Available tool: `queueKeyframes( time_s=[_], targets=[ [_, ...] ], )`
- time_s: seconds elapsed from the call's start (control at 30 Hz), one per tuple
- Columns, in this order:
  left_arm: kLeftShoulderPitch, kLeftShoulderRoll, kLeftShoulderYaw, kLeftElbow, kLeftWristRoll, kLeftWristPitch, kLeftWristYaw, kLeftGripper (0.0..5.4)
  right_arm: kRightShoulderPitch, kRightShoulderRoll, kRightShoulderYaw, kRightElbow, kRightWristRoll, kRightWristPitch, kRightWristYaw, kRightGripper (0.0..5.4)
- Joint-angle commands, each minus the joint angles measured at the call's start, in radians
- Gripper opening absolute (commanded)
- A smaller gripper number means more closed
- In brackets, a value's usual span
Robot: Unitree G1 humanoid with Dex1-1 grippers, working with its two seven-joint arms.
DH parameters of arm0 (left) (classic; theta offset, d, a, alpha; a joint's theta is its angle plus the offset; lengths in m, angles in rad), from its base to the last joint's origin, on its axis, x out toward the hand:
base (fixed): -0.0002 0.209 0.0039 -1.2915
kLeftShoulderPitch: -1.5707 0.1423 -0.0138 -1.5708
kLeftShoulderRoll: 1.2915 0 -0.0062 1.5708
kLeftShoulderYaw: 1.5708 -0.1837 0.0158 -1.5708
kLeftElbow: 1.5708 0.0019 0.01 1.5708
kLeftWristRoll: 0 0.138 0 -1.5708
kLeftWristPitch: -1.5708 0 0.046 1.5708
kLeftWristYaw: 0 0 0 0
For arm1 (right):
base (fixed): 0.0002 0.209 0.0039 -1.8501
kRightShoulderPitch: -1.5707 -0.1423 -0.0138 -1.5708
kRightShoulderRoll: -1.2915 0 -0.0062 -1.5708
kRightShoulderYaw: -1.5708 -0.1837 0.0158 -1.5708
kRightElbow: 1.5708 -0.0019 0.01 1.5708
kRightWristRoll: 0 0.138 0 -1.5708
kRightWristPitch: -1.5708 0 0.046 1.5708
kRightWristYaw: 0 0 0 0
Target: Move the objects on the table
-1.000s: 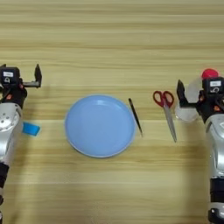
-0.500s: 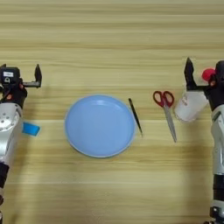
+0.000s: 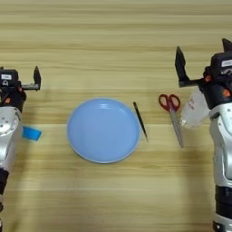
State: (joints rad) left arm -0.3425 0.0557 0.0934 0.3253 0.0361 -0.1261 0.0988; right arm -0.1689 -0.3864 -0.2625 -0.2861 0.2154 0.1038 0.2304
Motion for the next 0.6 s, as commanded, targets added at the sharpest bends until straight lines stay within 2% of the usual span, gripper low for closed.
queueKeyframes(
  time_s=[0.03,0.5,0.6],
  targets=[
    [-0.001,0.008,-0.003,-0.007,0.01,0.007,0.005,5.4,0.013,0.004,0.035,-0.056,0.01,0.027,0.023,5.39],
    [0.002,0.011,0.0,-0.014,0.008,0.013,0.01,5.4,0.061,0.026,0.168,-0.089,0.006,0.047,0.09,5.39],
    [0.003,0.01,-0.001,-0.015,0.008,0.013,0.011,5.4,0.088,0.044,0.209,-0.087,0.032,0.136,0.102,5.39]
  ],
)
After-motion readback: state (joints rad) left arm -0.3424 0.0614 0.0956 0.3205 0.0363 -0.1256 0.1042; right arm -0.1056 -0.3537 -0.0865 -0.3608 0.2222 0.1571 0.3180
